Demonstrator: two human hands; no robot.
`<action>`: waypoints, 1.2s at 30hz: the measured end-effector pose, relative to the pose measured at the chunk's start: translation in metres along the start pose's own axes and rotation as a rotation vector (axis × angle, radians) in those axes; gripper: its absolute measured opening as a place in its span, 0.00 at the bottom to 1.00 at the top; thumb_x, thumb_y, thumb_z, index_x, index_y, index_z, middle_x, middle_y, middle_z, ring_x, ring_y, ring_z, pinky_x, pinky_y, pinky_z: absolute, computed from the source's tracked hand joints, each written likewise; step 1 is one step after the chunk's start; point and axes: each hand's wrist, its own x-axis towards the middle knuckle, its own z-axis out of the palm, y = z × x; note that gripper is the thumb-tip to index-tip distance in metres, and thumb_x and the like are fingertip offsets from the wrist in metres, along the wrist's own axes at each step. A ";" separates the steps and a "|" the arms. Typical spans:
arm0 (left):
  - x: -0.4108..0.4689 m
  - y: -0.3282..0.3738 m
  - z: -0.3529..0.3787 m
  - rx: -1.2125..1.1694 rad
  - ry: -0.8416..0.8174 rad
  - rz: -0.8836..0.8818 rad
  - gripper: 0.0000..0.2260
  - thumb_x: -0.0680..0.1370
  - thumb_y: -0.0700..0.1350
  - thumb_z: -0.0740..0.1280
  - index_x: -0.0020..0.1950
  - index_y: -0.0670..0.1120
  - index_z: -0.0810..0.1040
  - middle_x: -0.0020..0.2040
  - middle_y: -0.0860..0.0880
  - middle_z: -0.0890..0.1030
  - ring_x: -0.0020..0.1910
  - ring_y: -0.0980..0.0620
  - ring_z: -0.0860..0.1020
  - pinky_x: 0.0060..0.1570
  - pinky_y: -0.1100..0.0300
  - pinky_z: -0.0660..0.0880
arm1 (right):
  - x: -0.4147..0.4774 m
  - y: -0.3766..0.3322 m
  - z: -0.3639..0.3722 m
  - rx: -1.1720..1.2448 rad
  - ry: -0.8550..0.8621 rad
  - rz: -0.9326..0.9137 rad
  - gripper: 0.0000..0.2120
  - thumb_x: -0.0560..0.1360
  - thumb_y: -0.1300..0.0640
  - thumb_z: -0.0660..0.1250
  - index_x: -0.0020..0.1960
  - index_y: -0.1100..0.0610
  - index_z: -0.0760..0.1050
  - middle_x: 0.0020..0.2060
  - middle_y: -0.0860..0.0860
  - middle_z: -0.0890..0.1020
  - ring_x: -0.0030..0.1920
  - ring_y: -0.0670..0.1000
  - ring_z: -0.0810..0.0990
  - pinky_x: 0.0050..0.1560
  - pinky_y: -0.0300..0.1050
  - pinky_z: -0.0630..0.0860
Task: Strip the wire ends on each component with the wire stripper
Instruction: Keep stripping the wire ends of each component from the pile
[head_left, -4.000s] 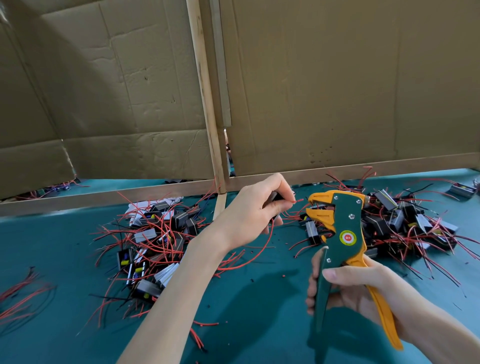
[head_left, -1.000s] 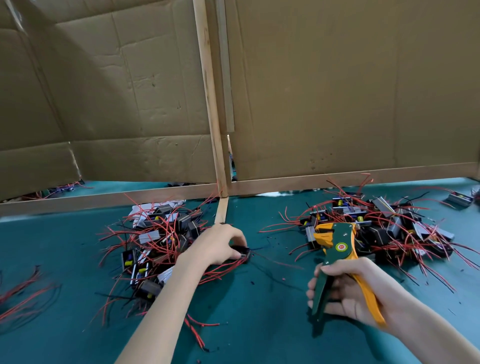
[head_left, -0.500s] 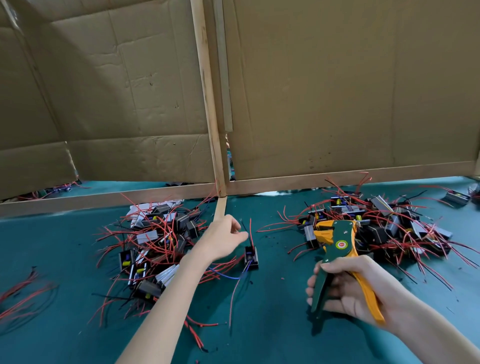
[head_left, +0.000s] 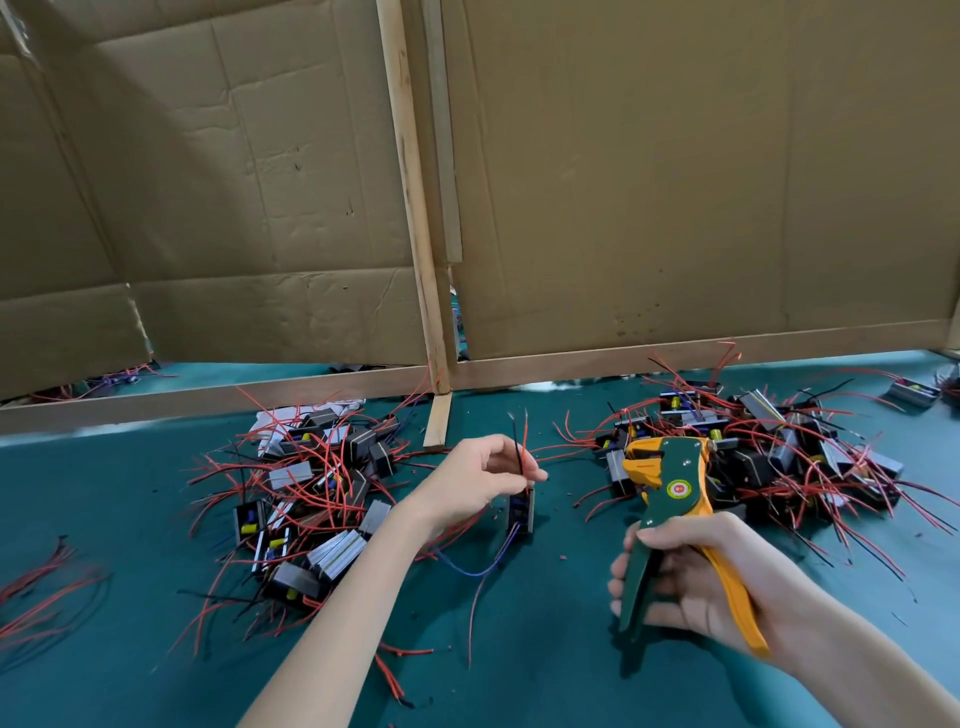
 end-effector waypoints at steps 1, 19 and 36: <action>0.000 0.002 0.000 0.010 -0.011 0.011 0.08 0.77 0.31 0.64 0.47 0.44 0.77 0.47 0.47 0.85 0.47 0.58 0.82 0.50 0.68 0.75 | 0.000 0.000 0.000 -0.001 -0.003 -0.002 0.05 0.63 0.65 0.68 0.37 0.67 0.80 0.39 0.67 0.80 0.37 0.65 0.83 0.39 0.59 0.81; -0.020 0.062 0.006 -0.114 0.061 0.234 0.06 0.77 0.39 0.69 0.41 0.46 0.80 0.34 0.56 0.81 0.31 0.64 0.76 0.36 0.71 0.71 | -0.015 0.000 0.016 -0.183 -0.275 -0.182 0.17 0.58 0.63 0.76 0.42 0.67 0.75 0.39 0.70 0.78 0.39 0.67 0.80 0.41 0.60 0.80; -0.026 0.076 0.012 -0.016 -0.025 0.282 0.08 0.77 0.39 0.69 0.39 0.49 0.80 0.32 0.60 0.79 0.32 0.67 0.73 0.36 0.75 0.68 | -0.024 0.001 0.020 -0.295 -0.329 -0.238 0.12 0.62 0.61 0.76 0.41 0.66 0.77 0.38 0.69 0.77 0.38 0.66 0.80 0.44 0.61 0.78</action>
